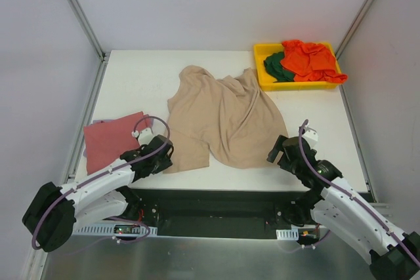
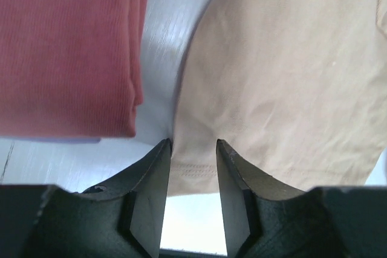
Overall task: Fold and stack the t-shirts
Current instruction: Flatten out the tshirt
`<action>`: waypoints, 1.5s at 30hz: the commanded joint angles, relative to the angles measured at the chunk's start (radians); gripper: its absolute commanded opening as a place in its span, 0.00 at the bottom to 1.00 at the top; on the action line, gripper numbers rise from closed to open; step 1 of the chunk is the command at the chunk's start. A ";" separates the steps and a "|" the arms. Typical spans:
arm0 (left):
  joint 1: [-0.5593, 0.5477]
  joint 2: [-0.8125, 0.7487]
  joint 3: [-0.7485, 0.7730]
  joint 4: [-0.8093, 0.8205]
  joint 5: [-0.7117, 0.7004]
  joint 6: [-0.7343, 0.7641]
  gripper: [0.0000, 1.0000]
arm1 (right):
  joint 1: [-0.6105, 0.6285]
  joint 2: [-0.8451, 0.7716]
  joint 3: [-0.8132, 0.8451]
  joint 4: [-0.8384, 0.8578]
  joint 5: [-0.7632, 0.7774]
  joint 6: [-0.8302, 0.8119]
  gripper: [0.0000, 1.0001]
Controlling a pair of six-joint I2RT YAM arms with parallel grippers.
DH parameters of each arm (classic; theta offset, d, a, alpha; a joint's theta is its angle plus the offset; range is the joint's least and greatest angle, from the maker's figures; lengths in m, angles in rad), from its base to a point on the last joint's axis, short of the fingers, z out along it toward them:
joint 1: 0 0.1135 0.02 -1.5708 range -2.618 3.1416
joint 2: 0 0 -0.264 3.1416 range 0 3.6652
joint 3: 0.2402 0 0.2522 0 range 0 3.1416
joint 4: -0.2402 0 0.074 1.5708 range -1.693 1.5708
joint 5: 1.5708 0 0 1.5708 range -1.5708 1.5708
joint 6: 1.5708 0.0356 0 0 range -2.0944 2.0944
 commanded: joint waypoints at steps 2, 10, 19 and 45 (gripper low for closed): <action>-0.005 -0.070 -0.041 -0.185 0.126 0.012 0.36 | -0.006 0.008 0.013 -0.004 0.021 -0.010 0.96; -0.013 -0.060 -0.024 -0.188 0.174 0.043 0.36 | -0.009 0.023 0.008 -0.003 0.022 -0.012 0.96; -0.013 0.055 0.016 -0.184 0.134 0.051 0.33 | -0.010 0.019 -0.003 -0.001 0.021 -0.015 0.96; -0.015 -0.274 0.033 -0.073 0.193 0.256 0.00 | -0.038 -0.018 0.011 -0.068 0.059 -0.033 0.96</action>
